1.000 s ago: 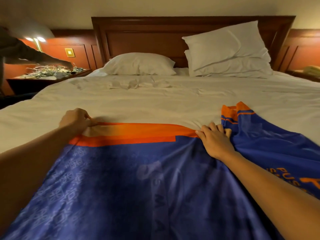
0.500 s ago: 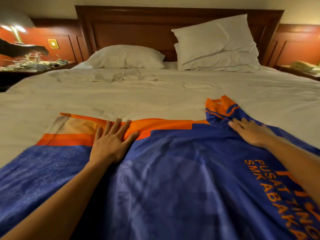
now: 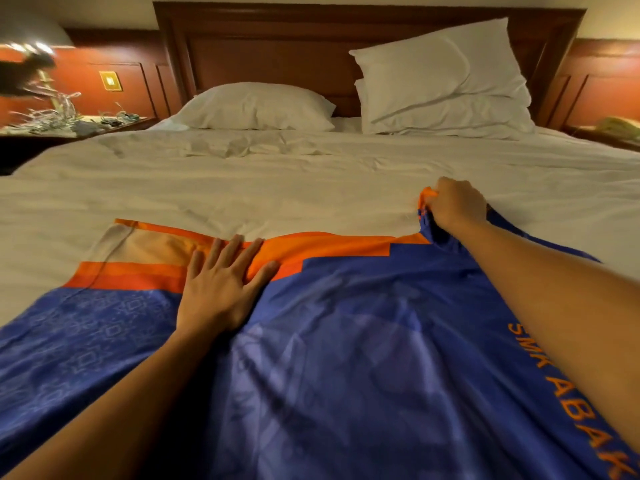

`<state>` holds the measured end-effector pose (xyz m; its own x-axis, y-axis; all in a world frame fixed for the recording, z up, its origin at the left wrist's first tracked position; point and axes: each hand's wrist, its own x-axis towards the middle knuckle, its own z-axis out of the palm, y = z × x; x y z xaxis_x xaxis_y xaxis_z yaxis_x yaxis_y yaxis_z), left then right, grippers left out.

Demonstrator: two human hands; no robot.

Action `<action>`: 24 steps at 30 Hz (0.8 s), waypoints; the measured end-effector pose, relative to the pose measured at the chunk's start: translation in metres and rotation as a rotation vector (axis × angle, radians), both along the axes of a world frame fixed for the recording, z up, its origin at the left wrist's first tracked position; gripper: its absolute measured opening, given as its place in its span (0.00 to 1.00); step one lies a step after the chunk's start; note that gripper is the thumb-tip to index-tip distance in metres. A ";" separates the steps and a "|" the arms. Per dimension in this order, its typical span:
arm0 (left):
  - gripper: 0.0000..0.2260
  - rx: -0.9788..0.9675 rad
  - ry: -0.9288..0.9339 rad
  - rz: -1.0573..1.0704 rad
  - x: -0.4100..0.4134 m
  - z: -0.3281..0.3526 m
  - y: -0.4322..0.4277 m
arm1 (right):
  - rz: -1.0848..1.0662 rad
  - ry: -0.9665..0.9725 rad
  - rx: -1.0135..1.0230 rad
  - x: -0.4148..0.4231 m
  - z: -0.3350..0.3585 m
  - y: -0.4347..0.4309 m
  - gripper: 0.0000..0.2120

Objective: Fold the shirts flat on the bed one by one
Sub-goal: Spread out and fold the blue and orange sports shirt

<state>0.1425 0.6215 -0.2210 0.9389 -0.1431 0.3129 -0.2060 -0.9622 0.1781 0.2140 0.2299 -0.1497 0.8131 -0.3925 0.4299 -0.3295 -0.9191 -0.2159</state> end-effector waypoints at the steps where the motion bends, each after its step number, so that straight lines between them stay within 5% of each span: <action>1: 0.33 0.002 -0.006 -0.001 0.000 -0.001 0.000 | 0.017 -0.063 0.046 0.003 0.002 0.007 0.11; 6: 0.34 -0.006 -0.005 0.001 -0.002 -0.001 0.000 | 0.454 0.308 0.405 -0.005 -0.006 0.040 0.28; 7: 0.34 -0.001 -0.002 0.004 -0.002 0.000 -0.001 | 0.507 0.255 0.427 -0.010 -0.010 0.041 0.27; 11: 0.37 0.006 -0.010 0.003 -0.004 0.001 0.000 | 0.175 -0.261 0.238 -0.026 -0.019 0.026 0.18; 16: 0.36 -0.007 0.002 -0.002 -0.003 0.001 -0.001 | 0.163 0.392 0.301 -0.019 -0.029 -0.012 0.25; 20: 0.35 -0.004 -0.006 0.006 -0.002 0.000 0.000 | 0.140 0.152 0.200 -0.002 -0.016 -0.030 0.17; 24: 0.34 -0.008 -0.019 0.007 -0.002 0.000 -0.001 | 0.086 0.256 0.102 0.006 -0.010 -0.025 0.20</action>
<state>0.1405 0.6209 -0.2213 0.9339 -0.1336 0.3317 -0.2023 -0.9622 0.1821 0.2199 0.2045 -0.1592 0.9223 -0.3481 0.1679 -0.3070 -0.9238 -0.2287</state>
